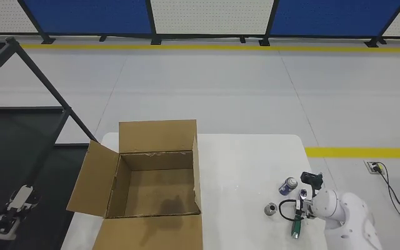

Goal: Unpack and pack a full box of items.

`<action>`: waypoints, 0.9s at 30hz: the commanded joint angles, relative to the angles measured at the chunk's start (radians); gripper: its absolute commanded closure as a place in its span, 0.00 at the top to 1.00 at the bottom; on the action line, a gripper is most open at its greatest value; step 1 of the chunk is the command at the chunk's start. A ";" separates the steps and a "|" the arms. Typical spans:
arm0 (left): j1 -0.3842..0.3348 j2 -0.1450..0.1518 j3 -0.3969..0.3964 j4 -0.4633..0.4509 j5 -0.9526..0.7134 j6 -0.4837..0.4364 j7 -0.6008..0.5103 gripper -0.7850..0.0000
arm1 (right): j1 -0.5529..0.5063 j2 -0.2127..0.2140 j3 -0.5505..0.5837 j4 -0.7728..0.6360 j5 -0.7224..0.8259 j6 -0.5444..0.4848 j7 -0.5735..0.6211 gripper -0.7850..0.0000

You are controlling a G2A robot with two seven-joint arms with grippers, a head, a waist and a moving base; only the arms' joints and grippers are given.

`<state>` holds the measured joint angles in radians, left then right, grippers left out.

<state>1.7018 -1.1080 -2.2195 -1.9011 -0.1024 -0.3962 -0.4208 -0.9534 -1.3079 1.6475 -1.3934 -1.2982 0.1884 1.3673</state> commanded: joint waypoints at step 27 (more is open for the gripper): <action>-0.001 -0.002 -0.008 0.002 -0.003 -0.006 0.000 1.00 | -0.073 0.028 0.074 -0.240 0.120 -0.023 0.013 0.00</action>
<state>1.7020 -1.1105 -2.2294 -1.8986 -0.1052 -0.4026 -0.4198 -1.0138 -1.2817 1.7084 -1.5873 -1.1919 0.1719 1.3747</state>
